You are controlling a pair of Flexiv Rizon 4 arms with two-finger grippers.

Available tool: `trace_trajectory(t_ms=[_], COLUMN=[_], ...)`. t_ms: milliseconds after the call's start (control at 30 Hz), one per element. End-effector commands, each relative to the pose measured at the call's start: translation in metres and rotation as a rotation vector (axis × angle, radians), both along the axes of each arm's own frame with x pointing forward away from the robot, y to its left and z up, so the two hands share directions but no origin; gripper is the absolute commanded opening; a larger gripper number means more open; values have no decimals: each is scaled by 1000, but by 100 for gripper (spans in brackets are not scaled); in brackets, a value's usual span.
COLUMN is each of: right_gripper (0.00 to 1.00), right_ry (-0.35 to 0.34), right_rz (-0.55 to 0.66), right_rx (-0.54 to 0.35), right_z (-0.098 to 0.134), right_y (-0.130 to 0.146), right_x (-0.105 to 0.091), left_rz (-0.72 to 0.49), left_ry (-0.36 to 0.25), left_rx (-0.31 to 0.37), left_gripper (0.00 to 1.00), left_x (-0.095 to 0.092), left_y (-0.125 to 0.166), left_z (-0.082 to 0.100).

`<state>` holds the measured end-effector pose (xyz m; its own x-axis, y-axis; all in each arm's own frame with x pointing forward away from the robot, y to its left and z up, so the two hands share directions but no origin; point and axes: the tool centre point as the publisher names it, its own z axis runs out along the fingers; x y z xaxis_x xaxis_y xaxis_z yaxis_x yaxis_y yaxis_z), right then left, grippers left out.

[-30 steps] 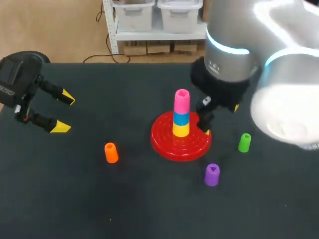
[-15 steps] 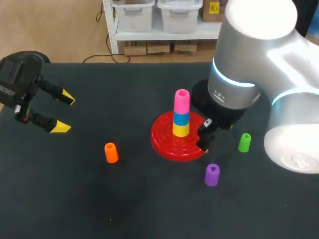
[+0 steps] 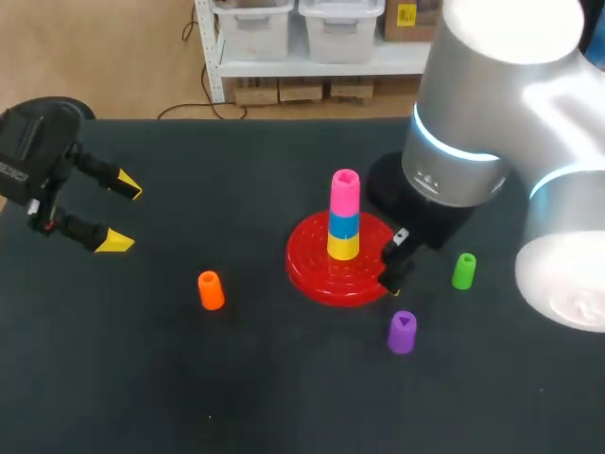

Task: Pick up and stack the cylinders on the red base in this order: pink,purple,orange,green

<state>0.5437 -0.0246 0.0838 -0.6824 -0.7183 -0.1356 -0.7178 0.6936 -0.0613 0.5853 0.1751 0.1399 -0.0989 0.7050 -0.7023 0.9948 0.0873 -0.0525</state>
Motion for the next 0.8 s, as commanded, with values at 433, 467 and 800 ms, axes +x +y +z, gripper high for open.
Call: trace_trajectory(t_ms=[433,467,800], right_gripper=[100,100,100], right_ry=[-6,-6,65], right_rz=[0,0,24], right_rx=[5,5,3], right_z=[1,1,-7], right_y=[-3,-3,4], right_x=[-3,-3,-26], left_rz=[-2,-2,-2], left_ry=[-1,-1,-1], left_rx=[-2,-2,-2], left_gripper=[100,100,100], left_x=[0,0,0], left_y=[1,1,1], left_z=[0,0,0])
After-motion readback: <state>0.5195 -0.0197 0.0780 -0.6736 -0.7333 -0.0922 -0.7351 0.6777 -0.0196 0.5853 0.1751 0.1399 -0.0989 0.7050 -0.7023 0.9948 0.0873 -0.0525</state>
